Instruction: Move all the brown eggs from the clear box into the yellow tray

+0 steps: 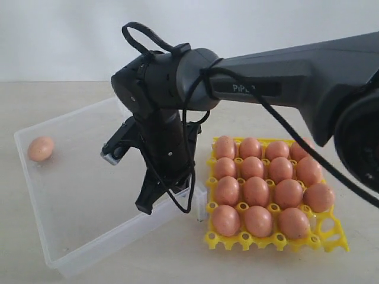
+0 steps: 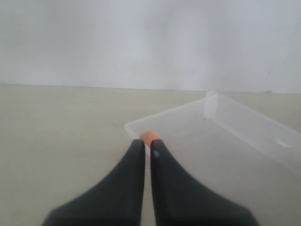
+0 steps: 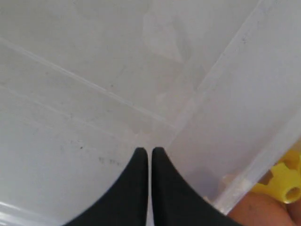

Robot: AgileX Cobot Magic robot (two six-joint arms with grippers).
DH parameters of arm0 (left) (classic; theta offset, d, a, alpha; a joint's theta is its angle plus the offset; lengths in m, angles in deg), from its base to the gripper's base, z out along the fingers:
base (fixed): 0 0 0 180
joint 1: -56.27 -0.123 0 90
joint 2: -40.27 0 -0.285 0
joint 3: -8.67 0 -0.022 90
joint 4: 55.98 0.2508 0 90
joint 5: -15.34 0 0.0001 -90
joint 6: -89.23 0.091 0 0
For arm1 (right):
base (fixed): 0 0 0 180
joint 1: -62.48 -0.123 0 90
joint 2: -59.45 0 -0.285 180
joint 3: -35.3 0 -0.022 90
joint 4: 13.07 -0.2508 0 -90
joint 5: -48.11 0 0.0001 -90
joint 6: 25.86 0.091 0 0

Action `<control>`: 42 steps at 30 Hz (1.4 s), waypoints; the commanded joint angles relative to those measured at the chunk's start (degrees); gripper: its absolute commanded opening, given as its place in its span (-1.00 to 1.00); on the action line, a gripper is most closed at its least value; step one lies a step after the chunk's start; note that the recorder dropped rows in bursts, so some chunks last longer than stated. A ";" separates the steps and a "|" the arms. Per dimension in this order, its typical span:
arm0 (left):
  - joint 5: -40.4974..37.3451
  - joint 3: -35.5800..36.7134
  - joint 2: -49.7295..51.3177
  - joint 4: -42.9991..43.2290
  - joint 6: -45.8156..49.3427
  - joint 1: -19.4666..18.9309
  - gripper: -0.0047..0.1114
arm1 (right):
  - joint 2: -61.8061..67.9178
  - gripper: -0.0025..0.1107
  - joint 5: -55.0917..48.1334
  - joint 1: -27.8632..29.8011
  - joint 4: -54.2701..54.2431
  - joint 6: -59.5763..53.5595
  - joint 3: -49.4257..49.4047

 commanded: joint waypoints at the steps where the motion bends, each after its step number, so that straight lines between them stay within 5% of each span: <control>1: -0.04 0.15 -0.20 0.07 -0.10 -0.11 -0.85 | -4.09 -0.96 -0.96 0.14 2.25 1.49 -4.36; 11: -0.04 0.15 -0.20 0.07 -0.10 -0.11 -0.85 | -5.43 -0.96 -0.26 0.14 -0.78 3.42 -5.18; 17: 0.06 0.15 -0.20 0.07 -0.10 -0.11 -0.85 | -5.43 -0.95 23.71 0.14 -15.07 3.42 -5.18; 20: 0.06 0.15 -0.20 0.07 -0.10 -0.11 -0.85 | -5.43 -0.73 36.44 0.14 -27.84 2.32 -5.18; 25: -0.05 0.15 -0.20 0.07 -0.10 -0.11 -0.85 | -4.58 -0.07 49.96 0.14 -44.88 -1.17 -2.73; 28: -0.05 0.15 -0.20 0.07 -0.10 -0.11 -0.85 | -1.47 0.08 48.37 0.25 -48.24 -0.29 3.24; 42: 0.06 0.15 -0.20 0.07 -0.10 -0.11 -0.85 | 20.78 0.07 34.09 2.92 -51.63 17.47 33.07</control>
